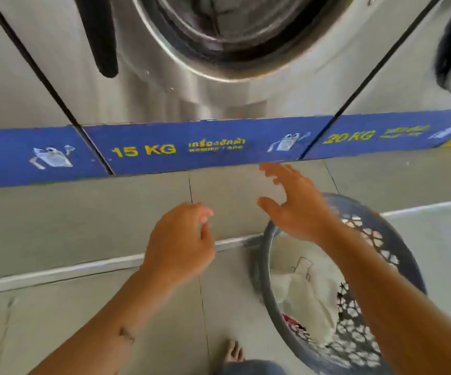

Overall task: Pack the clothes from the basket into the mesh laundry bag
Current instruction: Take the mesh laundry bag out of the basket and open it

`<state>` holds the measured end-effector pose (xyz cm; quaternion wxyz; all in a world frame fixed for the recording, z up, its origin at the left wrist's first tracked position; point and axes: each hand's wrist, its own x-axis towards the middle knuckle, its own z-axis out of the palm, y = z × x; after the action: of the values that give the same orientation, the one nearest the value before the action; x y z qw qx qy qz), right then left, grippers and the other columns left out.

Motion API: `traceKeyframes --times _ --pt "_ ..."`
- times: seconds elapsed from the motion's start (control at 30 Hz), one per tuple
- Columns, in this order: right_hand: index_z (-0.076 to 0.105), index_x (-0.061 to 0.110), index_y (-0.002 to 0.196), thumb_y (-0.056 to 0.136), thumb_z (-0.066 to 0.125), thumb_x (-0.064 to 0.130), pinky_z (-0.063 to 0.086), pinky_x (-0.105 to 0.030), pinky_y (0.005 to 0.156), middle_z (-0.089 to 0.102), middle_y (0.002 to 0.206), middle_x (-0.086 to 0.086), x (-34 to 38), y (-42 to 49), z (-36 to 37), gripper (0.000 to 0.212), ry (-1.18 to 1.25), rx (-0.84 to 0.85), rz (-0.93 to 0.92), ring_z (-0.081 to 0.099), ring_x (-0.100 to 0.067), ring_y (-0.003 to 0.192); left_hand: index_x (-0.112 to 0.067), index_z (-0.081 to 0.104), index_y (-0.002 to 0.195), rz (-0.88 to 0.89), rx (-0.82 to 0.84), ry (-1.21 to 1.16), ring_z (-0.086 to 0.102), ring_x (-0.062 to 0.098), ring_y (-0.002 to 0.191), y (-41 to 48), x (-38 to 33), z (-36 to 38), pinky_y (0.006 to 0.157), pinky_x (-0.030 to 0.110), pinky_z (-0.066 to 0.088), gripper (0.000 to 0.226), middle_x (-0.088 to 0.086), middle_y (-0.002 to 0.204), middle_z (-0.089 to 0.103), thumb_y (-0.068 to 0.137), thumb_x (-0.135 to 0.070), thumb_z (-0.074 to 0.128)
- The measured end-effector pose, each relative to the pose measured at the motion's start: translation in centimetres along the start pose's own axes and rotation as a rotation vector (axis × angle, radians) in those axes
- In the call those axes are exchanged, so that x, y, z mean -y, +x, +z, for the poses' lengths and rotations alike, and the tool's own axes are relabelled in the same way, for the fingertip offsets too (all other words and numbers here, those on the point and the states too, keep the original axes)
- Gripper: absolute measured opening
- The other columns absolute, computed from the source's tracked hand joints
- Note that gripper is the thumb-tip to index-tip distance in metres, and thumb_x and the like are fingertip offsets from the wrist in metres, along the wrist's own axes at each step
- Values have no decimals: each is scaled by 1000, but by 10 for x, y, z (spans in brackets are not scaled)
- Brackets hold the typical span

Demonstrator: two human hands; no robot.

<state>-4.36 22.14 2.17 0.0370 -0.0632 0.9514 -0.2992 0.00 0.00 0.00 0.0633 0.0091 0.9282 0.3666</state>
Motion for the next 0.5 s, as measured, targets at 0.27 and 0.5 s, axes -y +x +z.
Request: traceKeyframes --times 0.27,0.5 --pt "52 23 142 87 72 19 38 -29 104 59 133 1 -105 -36 85 59 -185 21 30 51 -20 125 -31 56 125 302 163 -77 51 6 110 -11 33 137 91 25 43 46 -17 117 56 84 -53 55" --pt "59 18 136 85 74 12 53 -22 95 61 124 5 -133 -47 104 53 -49 -187 -105 57 -14 118 -29 51 125 370 135 -152 52 8 108 -30 43 183 91 28 49 49 -15 116 56 83 -51 63"
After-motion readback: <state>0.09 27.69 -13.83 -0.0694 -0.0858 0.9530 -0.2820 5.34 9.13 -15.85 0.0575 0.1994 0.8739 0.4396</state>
